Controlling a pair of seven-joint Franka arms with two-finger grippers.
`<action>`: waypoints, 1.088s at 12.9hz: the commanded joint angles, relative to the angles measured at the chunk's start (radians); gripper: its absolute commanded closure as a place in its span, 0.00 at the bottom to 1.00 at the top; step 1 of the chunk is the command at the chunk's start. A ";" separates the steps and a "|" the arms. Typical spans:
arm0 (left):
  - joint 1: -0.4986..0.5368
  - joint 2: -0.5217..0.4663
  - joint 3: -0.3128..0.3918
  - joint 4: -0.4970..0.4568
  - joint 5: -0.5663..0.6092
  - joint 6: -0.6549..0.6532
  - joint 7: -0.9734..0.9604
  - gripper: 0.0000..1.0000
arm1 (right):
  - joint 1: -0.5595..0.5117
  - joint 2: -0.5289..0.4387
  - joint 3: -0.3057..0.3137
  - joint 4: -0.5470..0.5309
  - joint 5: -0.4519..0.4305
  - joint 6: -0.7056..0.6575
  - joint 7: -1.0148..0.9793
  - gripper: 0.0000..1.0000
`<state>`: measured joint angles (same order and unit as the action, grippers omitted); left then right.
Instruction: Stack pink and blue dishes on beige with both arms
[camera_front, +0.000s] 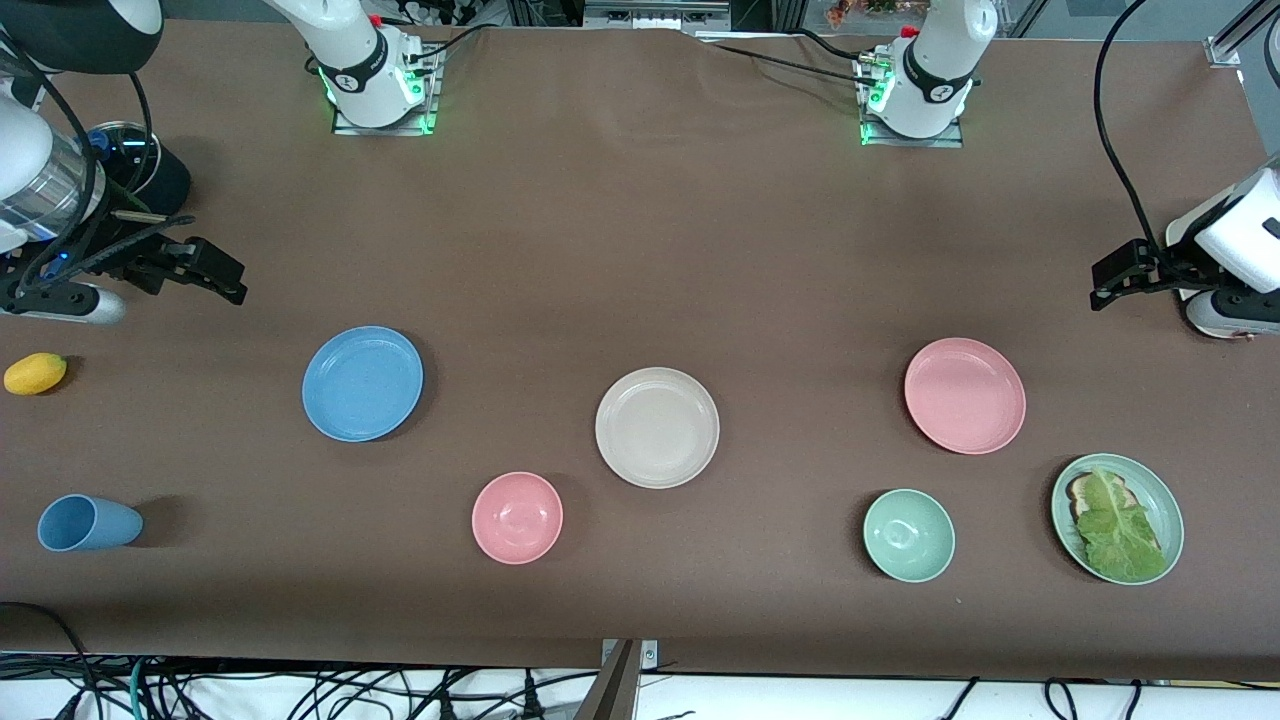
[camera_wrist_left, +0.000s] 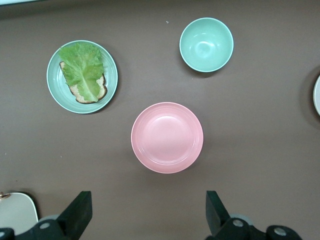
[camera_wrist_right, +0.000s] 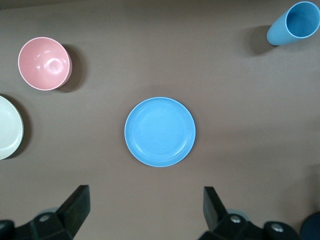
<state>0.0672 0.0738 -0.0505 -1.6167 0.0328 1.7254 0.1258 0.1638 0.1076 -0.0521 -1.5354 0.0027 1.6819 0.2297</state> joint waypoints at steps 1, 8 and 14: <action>-0.004 0.009 0.003 0.023 -0.016 -0.004 0.003 0.00 | 0.011 -0.011 0.006 -0.014 -0.021 -0.008 0.034 0.00; -0.004 0.011 0.003 0.023 -0.014 -0.004 0.003 0.00 | 0.020 -0.006 0.005 0.004 -0.021 -0.010 0.036 0.00; -0.004 0.011 0.003 0.023 -0.014 -0.004 0.003 0.00 | 0.020 -0.005 0.003 0.004 -0.021 -0.007 0.031 0.00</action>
<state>0.0669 0.0738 -0.0505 -1.6167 0.0328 1.7254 0.1258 0.1809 0.1080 -0.0515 -1.5374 -0.0044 1.6816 0.2434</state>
